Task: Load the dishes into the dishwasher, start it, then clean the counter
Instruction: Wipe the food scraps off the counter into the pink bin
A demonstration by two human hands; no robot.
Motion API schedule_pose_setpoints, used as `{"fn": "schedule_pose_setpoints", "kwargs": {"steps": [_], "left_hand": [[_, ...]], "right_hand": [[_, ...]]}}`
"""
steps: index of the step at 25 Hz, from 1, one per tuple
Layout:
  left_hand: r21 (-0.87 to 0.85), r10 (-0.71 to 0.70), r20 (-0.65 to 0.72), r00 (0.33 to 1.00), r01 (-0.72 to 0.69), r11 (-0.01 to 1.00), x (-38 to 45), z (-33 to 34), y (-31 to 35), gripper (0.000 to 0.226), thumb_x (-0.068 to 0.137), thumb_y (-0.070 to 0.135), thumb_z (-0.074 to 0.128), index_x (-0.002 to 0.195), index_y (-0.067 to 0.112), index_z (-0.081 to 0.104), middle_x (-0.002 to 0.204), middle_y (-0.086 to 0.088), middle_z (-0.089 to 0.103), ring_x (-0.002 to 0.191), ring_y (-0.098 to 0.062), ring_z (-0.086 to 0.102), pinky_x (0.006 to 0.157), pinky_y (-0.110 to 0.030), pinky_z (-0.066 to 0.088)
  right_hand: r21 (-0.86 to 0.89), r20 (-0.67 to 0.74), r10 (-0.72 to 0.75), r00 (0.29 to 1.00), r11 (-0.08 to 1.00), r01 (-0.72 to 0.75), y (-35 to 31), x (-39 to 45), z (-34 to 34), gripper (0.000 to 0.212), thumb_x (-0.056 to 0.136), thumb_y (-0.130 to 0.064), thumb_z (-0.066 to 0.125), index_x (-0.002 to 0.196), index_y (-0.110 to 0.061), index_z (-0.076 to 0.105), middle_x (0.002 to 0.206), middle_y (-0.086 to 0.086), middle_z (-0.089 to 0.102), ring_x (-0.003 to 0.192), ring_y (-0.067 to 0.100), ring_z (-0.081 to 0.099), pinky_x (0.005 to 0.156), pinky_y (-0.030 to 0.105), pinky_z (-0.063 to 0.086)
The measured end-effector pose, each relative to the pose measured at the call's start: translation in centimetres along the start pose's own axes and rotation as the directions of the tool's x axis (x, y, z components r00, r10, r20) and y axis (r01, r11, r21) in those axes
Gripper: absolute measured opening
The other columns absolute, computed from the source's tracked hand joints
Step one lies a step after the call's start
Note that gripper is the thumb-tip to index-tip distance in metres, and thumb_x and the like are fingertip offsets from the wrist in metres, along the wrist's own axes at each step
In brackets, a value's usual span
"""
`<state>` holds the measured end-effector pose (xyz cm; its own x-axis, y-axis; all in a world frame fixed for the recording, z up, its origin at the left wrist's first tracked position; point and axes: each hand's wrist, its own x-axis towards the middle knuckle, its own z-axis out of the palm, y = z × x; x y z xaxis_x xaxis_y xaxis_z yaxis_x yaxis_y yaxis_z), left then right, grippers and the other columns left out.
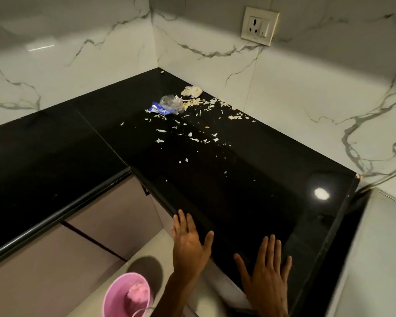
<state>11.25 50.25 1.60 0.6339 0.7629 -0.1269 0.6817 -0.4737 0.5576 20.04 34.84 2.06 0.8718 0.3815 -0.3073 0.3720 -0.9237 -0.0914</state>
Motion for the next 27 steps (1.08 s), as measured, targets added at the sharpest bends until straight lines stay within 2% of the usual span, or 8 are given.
{"fn": "schedule_pose_setpoints", "kwargs": {"steps": [3, 8, 12, 16, 18, 21, 24, 27], "left_hand": [[0.070, 0.008, -0.014, 1.000, -0.007, 0.997, 4.3, -1.2, -2.6, 0.123, 0.064, 0.089, -0.012, 0.152, 0.004, 0.004, 0.159, -0.016, -0.010, 0.141, -0.024, -0.020, 0.114, -0.036, -0.009], [0.239, 0.052, 0.050, 0.997, -0.063, 0.969, 12.7, -3.9, -5.4, 0.115, 0.070, 0.085, -0.002, 0.151, 0.003, -0.006, 0.159, -0.016, -0.013, 0.147, -0.028, -0.013, 0.117, -0.038, -0.008], [0.318, 0.117, 0.054, 0.992, -0.128, 0.940, 18.9, -4.6, -5.4, 0.111, 0.078, 0.087, 0.007, 0.152, 0.005, -0.008, 0.160, -0.014, -0.013, 0.148, -0.025, -0.012, 0.118, -0.038, -0.008], [0.336, 0.124, 0.036, 0.992, -0.129, 0.933, 22.8, -4.3, -4.7, 0.109, 0.079, 0.087, 0.013, 0.153, 0.009, -0.005, 0.160, -0.013, -0.012, 0.148, -0.024, -0.012, 0.120, -0.040, -0.006], [0.333, 0.130, 0.019, 0.991, -0.129, 0.934, 23.3, -4.0, -4.6, 0.109, 0.079, 0.087, 0.012, 0.153, 0.009, -0.004, 0.161, -0.013, -0.011, 0.148, -0.024, -0.011, 0.120, -0.040, -0.006], [0.314, 0.139, -0.006, 0.990, -0.130, 0.941, 23.3, -3.6, -4.8, 0.106, 0.082, 0.085, 0.013, 0.153, 0.008, -0.002, 0.161, -0.013, -0.010, 0.148, -0.023, -0.012, 0.119, -0.040, -0.007], [0.322, 0.148, -0.007, 0.989, -0.138, 0.937, 23.7, -3.2, -4.7, 0.105, 0.083, 0.084, 0.013, 0.153, 0.007, -0.001, 0.160, -0.014, -0.011, 0.148, -0.024, -0.013, 0.120, -0.040, -0.006], [0.331, 0.150, -0.006, 0.989, -0.140, 0.933, 24.0, -3.2, -4.4, 0.105, 0.083, 0.082, 0.014, 0.152, 0.005, -0.001, 0.160, -0.015, -0.011, 0.148, -0.025, -0.013, 0.120, -0.040, -0.006]], "right_hand": [[-0.001, 0.047, 0.065, 0.997, 0.998, -0.065, -2.0, 1.2, -0.2, 0.103, 0.072, -0.080, -0.012, 0.149, -0.013, -0.024, 0.156, 0.007, -0.032, 0.144, 0.025, -0.028, 0.118, 0.056, -0.010], [0.053, -0.016, 0.017, 1.000, 0.998, -0.016, -6.5, 6.0, -0.5, 0.104, 0.072, -0.081, -0.018, 0.150, -0.012, -0.021, 0.157, 0.007, -0.028, 0.143, 0.025, -0.030, 0.117, 0.056, -0.014], [0.067, -0.092, -0.062, 0.994, 0.995, 0.069, -12.1, 14.6, -2.1, 0.097, 0.085, -0.079, -0.001, 0.153, -0.011, -0.012, 0.161, 0.008, -0.018, 0.146, 0.023, -0.023, 0.118, 0.055, -0.011], [0.050, 0.013, -0.256, 0.966, 0.966, 0.255, -18.4, 23.3, -4.4, 0.092, 0.090, -0.076, 0.011, 0.153, -0.012, -0.010, 0.161, 0.007, -0.017, 0.147, 0.021, -0.021, 0.118, 0.055, -0.011], [0.166, -0.002, -0.324, 0.946, 0.933, 0.320, -18.9, 24.4, -6.1, 0.089, 0.092, -0.073, 0.018, 0.154, -0.014, -0.007, 0.161, 0.005, -0.015, 0.147, 0.019, -0.017, 0.117, 0.053, -0.013], [0.319, -0.306, -0.083, 0.948, 0.930, 0.184, -13.4, 22.0, -6.6, 0.088, 0.093, -0.070, 0.027, 0.155, -0.012, 0.006, 0.163, 0.007, -0.001, 0.150, 0.020, -0.007, 0.117, 0.050, -0.011], [0.329, -0.214, 0.271, 0.938, 0.925, -0.191, -6.3, 18.1, -5.1, 0.106, 0.082, -0.082, 0.006, 0.154, -0.004, 0.009, 0.163, 0.015, 0.003, 0.151, 0.024, -0.003, 0.120, 0.053, -0.004], [0.203, -0.172, 0.275, 0.946, 0.950, -0.239, -7.3, 19.1, -3.9, 0.104, 0.083, -0.079, -0.003, 0.154, -0.004, 0.003, 0.163, 0.013, -0.002, 0.150, 0.024, -0.008, 0.120, 0.053, -0.002]]}}
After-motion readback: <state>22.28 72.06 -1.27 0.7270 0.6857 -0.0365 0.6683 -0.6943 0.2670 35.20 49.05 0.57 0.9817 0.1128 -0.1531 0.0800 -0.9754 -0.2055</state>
